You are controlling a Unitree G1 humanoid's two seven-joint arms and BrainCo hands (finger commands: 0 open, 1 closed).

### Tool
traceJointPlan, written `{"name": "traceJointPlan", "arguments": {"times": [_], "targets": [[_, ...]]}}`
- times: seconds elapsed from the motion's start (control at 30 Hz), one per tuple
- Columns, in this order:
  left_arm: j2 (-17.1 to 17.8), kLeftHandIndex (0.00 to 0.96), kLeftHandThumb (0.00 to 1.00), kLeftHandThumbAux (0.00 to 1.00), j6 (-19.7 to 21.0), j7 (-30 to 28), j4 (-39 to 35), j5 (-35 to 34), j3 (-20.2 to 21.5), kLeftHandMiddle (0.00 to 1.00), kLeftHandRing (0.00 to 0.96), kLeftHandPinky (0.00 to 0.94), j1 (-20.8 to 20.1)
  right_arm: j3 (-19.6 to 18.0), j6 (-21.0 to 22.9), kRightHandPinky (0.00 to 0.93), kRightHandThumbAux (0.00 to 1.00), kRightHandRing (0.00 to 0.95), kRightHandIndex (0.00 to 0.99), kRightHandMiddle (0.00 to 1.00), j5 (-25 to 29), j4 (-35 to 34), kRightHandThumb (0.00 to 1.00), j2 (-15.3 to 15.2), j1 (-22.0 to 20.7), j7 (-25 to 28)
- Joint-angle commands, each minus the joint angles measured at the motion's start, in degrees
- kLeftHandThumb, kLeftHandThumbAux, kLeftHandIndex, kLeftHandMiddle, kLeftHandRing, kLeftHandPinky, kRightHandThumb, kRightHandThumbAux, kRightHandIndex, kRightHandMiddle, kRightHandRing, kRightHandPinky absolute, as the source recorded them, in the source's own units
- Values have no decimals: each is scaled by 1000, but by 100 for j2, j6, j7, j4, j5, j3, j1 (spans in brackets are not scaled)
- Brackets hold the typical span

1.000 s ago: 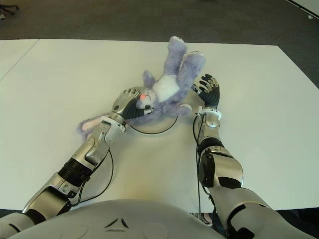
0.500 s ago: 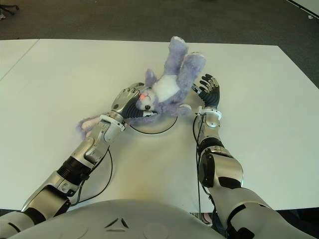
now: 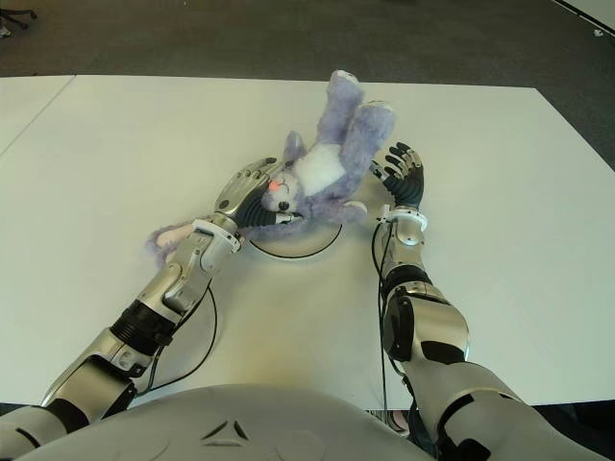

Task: Put the doll into the plate.

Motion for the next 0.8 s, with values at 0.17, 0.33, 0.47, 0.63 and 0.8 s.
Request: {"name": "traceJointPlan", "arguments": {"times": [0.17,0.33,0.47,0.63,0.8], "targets": [[111,0,98,415,-101,-173,159,-195,68,0,0,0,99,22,807,253,863,239,185,236,-24,807,145,538,1066,-113],[178,0,111,379,-247,-109,134,-194,52,0,0,0,115,9,805,260,865,242,187,241,-4,806,142,537,1066,-75],[250,0,124,338,-344,-27,93,-113,28,0,0,0,134,16,763,257,863,242,190,242,-11,803,135,543,1075,-68],[306,0,120,292,-370,69,-16,26,18,0,0,0,177,36,745,252,859,242,193,242,-32,802,120,544,1082,-75],[360,0,112,257,-345,62,-156,81,60,0,0,0,214,32,766,252,860,240,191,240,-23,803,119,549,1084,-67]]}}
